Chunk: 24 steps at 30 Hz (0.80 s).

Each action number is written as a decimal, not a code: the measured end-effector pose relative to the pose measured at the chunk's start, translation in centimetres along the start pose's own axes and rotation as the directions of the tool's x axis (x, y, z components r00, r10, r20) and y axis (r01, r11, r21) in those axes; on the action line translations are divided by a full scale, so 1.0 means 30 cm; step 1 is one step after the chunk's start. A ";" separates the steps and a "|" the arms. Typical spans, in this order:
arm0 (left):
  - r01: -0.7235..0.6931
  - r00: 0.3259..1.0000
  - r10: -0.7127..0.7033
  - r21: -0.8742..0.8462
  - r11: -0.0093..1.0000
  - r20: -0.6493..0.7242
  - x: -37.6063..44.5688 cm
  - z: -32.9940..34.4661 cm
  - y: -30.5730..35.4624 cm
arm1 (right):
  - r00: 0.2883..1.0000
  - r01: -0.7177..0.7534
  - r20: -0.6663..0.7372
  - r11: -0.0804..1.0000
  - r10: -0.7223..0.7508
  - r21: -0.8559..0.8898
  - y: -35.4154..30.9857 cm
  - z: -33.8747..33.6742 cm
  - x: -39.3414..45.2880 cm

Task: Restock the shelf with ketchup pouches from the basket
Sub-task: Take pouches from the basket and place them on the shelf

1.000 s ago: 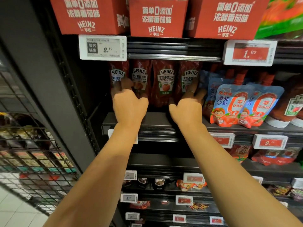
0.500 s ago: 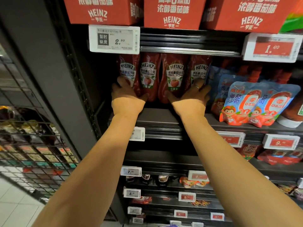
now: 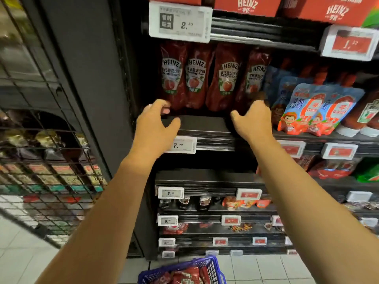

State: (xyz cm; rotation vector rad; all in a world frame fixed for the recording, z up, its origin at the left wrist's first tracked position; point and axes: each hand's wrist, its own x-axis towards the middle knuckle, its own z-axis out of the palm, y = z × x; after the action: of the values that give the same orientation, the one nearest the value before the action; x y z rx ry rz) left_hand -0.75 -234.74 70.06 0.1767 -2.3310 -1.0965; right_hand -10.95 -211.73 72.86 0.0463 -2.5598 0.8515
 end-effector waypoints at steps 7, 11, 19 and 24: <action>-0.282 0.948 0.287 0.056 0.958 -0.137 -0.375 -0.025 -0.252 | 0.945 0.301 -0.246 0.861 -0.213 0.411 0.101 -0.007 -0.325; -0.066 0.998 0.066 0.163 0.985 0.003 -0.553 0.004 -0.458 | 0.975 0.223 -0.082 0.882 -0.208 0.416 0.307 0.052 -0.559; 0.629 0.641 -0.735 0.398 0.668 0.222 -1.021 0.140 -0.712 | 0.557 -0.405 0.731 0.897 0.394 -0.174 0.884 0.238 -0.934; 0.680 0.438 -0.867 0.542 0.493 0.238 -1.393 0.255 -0.756 | 0.279 -0.557 0.784 0.758 0.555 -0.339 1.130 0.308 -1.258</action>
State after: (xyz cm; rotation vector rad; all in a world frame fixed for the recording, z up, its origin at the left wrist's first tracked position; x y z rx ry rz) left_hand 27.70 -230.35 31.45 1.4720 -2.9894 -1.1541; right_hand 13.81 -193.54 31.44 -0.6695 -3.6329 1.3425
